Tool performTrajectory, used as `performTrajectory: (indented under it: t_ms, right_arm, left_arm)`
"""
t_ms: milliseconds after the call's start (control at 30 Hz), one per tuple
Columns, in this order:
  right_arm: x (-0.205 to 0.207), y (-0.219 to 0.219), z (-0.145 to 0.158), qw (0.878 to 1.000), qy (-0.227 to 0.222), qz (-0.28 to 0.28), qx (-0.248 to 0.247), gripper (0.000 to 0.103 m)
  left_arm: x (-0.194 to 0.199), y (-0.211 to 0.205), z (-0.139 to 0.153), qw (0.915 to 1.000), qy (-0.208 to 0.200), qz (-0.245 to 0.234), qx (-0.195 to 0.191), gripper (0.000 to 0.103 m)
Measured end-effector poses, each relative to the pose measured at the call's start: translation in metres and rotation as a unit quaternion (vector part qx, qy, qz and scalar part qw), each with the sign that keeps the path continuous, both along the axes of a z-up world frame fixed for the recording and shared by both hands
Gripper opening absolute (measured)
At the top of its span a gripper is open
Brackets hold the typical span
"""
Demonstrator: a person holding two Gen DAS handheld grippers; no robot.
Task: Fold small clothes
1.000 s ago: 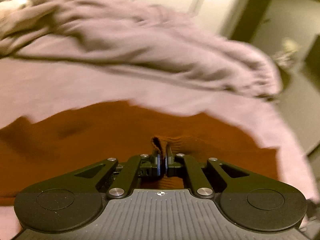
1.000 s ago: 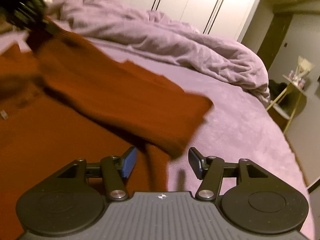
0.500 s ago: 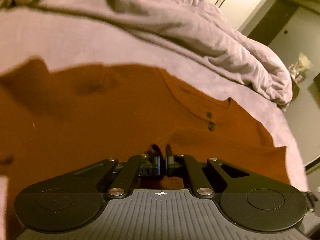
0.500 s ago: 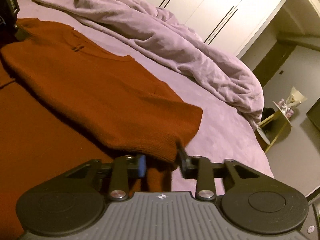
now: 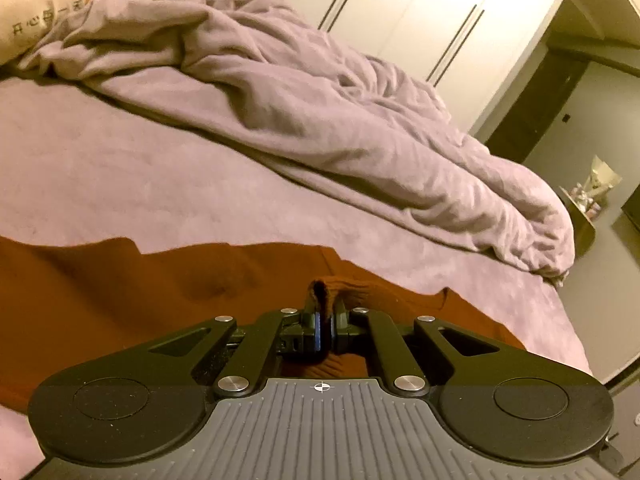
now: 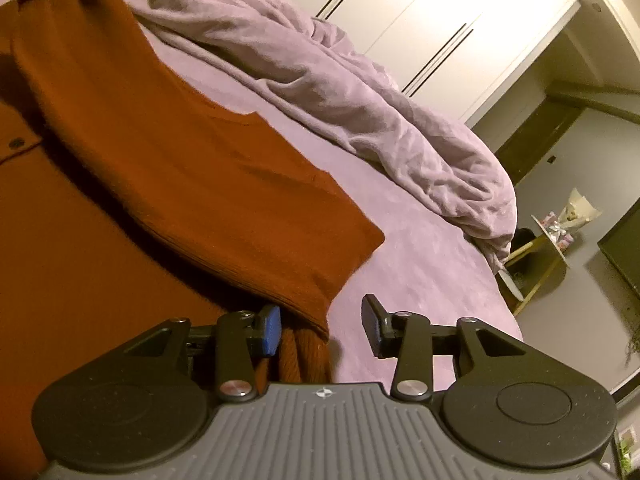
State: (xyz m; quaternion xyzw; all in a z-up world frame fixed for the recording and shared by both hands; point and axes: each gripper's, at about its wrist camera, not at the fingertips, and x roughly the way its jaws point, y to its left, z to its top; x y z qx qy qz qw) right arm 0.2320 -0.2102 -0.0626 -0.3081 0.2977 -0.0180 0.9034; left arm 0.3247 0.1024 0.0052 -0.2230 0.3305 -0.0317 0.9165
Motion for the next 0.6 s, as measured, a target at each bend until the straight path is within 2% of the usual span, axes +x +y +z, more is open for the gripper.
performTrajectory:
  t_ms: [33,100,167,233,267,367,400,467,500,533,600]
  right_arm:
    - [0.001,-0.001,0.001,1.000,0.001,0.002,0.009,0.030]
    - [0.001,-0.005,0.002,1.000,-0.004,0.001,0.019,0.023]
    - [0.002,-0.012,0.002,1.000,-0.014,-0.018,0.016,0.023]
    - [0.005,-0.023,-0.002,0.999,-0.006,-0.039,0.032,0.024]
    - [0.006,-0.023,-0.008,0.999,-0.001,-0.038,0.025,0.024]
    - [0.000,-0.006,-0.017,0.999,-0.009,-0.008,-0.049,0.024]
    - [-0.002,-0.005,-0.015,0.998,-0.008,-0.003,-0.057,0.025]
    - [-0.004,-0.009,-0.007,0.999,-0.003,-0.011,-0.040,0.038]
    - [-0.007,-0.013,-0.001,1.000,0.000,-0.018,-0.025,0.049]
    - [-0.010,-0.016,0.004,1.000,0.002,-0.022,-0.010,0.054]
    - [-0.017,-0.023,0.017,0.999,0.009,-0.028,0.021,0.054]
  left_arm:
    - [0.000,0.000,-0.001,1.0000,0.002,-0.001,0.001,0.006]
    - [0.001,-0.002,-0.006,0.9999,0.009,-0.006,0.009,0.006]
    - [0.001,-0.005,-0.015,0.9996,0.020,-0.015,0.016,0.006]
    - [0.003,-0.010,-0.027,0.9986,0.032,-0.023,0.037,0.006]
    - [0.004,-0.012,-0.034,0.9978,0.040,-0.025,0.046,0.006]
    - [0.010,-0.008,-0.057,0.9948,0.086,-0.019,0.051,0.007]
    - [0.009,-0.004,-0.059,0.9952,0.087,-0.012,0.044,0.008]
    - [0.004,0.007,-0.056,0.9963,0.078,0.009,0.037,0.016]
    - [0.002,0.013,-0.053,0.9964,0.072,0.020,0.040,0.022]
    - [-0.001,0.018,-0.049,0.9962,0.068,0.027,0.047,0.023]
    - [-0.005,0.024,-0.043,0.9959,0.064,0.031,0.057,0.026]
